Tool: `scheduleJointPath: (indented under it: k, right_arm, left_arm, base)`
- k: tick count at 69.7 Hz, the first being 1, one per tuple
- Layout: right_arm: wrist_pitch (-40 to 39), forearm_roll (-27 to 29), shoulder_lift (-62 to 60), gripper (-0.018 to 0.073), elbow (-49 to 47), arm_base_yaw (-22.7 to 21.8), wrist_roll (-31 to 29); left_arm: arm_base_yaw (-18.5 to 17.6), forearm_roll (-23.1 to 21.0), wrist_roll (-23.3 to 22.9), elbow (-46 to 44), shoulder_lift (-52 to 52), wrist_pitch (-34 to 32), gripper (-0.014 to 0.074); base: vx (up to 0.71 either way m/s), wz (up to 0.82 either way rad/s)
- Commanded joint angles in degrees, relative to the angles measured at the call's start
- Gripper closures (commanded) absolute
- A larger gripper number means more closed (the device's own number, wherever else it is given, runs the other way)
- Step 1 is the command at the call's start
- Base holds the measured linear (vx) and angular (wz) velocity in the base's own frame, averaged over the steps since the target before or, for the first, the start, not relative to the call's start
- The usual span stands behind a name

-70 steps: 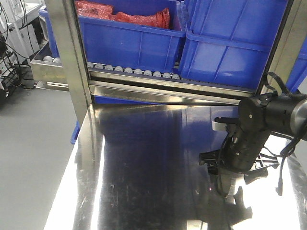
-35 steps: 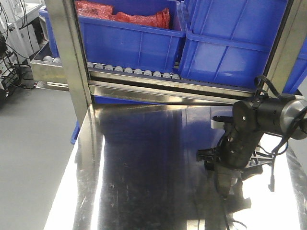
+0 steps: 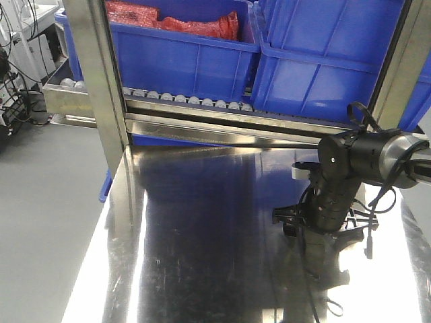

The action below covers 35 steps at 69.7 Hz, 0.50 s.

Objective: Move and align brake pads A on conveyor
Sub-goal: 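Close the right gripper on the brake pad and lift it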

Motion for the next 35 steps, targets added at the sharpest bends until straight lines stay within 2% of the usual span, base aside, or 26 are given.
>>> scheduleJointPath:
  k: [1, 15, 22, 28, 35]
  right_arm:
    - [-0.5, -1.0, -2.6, -0.0019, -1.6, -0.1, -0.1]
    - [-0.6, -1.0, -1.7, -0.0016, -1.6, -0.1, -0.1]
    - [-0.8, -1.0, -1.6, 0.0022, -1.6, -0.1, -0.1]
    - [-1.0, -1.0, -1.6, 0.0122, -1.6, -0.1, -0.1]
    - [-0.9, -1.0, -1.6, 0.0352, -1.6, -0.1, -0.2]
  left_arm:
    - [0.1, 0.7, -0.1, -1.6, -0.2, -3.4, 0.0603]
    - [0.1, 0.7, -0.1, -1.6, -0.2, -3.4, 0.0603]
    - [0.1, 0.7, -0.1, -1.6, -0.2, -3.4, 0.0603]
    - [0.1, 0.7, -0.1, -1.6, -0.2, -3.4, 0.0603]
    - [0.1, 0.7, -0.1, -1.6, -0.2, -3.4, 0.0603]
  base:
    - [0.00, 0.00]
    - [0.00, 0.00]
    - [0.00, 0.00]
    - [0.00, 0.00]
    - [0.00, 0.00]
